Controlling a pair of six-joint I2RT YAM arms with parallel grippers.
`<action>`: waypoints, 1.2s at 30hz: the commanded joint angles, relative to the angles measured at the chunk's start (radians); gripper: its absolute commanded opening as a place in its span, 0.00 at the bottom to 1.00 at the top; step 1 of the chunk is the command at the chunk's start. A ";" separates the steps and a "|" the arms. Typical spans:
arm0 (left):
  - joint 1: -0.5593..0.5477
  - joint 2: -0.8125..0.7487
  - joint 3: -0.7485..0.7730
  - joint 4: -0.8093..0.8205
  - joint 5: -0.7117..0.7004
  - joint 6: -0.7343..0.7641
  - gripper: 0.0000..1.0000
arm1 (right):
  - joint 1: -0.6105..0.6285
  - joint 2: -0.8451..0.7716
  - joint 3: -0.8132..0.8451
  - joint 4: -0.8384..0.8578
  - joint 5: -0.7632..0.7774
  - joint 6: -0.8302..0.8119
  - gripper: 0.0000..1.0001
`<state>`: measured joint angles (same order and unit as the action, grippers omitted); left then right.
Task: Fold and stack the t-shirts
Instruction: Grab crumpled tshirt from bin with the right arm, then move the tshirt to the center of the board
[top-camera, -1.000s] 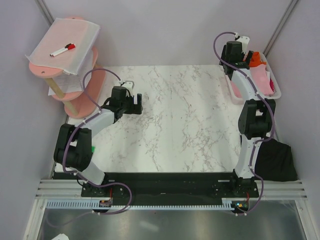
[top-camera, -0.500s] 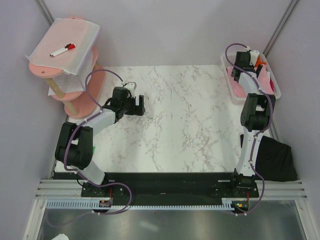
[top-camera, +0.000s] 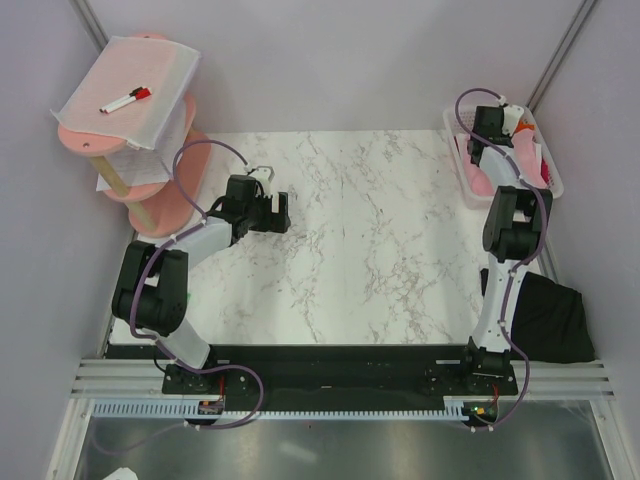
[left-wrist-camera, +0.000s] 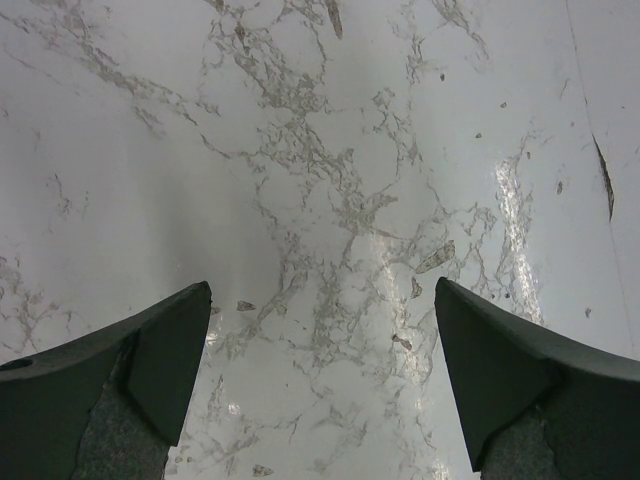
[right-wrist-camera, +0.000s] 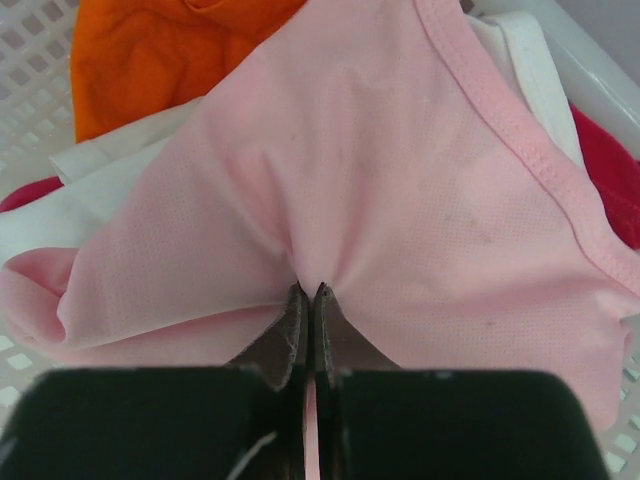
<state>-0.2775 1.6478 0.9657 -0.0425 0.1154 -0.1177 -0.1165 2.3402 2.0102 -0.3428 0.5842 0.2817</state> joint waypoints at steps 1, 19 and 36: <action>-0.006 0.009 0.021 0.020 0.021 0.032 1.00 | -0.005 -0.155 -0.131 0.079 0.015 0.050 0.00; -0.006 -0.023 0.018 0.018 0.052 -0.014 1.00 | 0.231 -0.567 -0.176 0.159 -0.099 -0.070 0.00; -0.002 -0.126 0.197 -0.230 -0.302 -0.244 1.00 | 0.796 -0.472 -0.505 0.220 -0.544 0.112 0.00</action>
<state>-0.2810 1.5780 1.1076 -0.2092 -0.1097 -0.2665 0.5785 1.7851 1.5581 -0.1852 0.1879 0.3054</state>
